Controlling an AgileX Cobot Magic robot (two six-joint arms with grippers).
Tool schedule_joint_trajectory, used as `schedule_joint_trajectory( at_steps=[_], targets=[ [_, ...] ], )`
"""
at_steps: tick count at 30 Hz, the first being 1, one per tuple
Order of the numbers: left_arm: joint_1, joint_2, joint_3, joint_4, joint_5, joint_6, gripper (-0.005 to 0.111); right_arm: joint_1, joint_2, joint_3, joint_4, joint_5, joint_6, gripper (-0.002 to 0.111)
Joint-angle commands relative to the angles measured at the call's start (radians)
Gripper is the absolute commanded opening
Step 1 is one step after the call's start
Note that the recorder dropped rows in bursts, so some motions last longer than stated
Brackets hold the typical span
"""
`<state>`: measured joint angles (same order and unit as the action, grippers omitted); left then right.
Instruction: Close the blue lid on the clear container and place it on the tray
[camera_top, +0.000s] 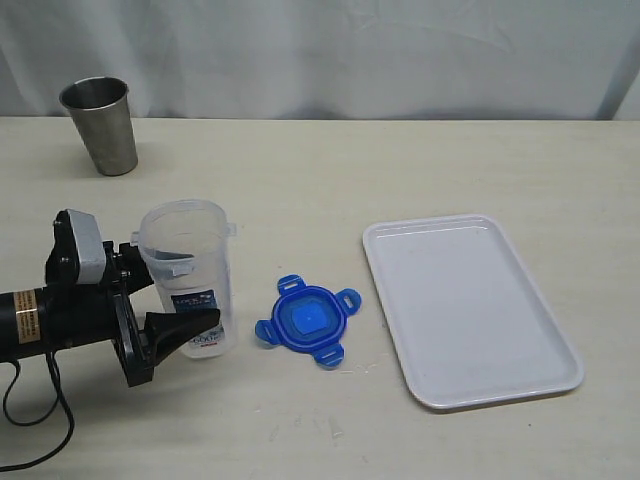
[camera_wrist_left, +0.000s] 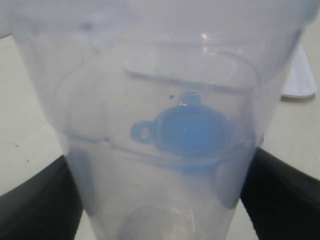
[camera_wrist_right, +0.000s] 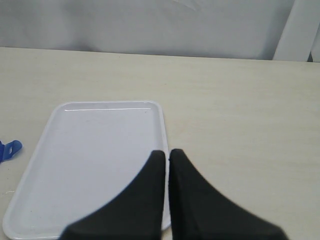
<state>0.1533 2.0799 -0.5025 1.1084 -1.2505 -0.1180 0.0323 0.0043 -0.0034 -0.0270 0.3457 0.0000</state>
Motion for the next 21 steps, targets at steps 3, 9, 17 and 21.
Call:
schedule_joint_trajectory(
  at_steps=[3,9,17,21],
  targets=[
    [0.002,0.008,0.0,0.005,0.029,-0.003,0.048,-0.007,-0.004,0.003,0.005,-0.002,-0.008,0.004],
    [0.002,0.008,0.0,0.03,0.029,-0.001,0.072,-0.007,-0.004,0.003,0.005,-0.002,-0.008,0.004],
    [0.002,0.008,0.0,0.007,0.029,-0.001,0.073,-0.007,-0.004,0.003,0.005,-0.002,-0.008,0.004],
    [0.002,0.008,0.0,-0.004,0.029,-0.001,0.074,-0.007,-0.004,0.003,0.005,-0.002,-0.008,0.004]
  ],
)
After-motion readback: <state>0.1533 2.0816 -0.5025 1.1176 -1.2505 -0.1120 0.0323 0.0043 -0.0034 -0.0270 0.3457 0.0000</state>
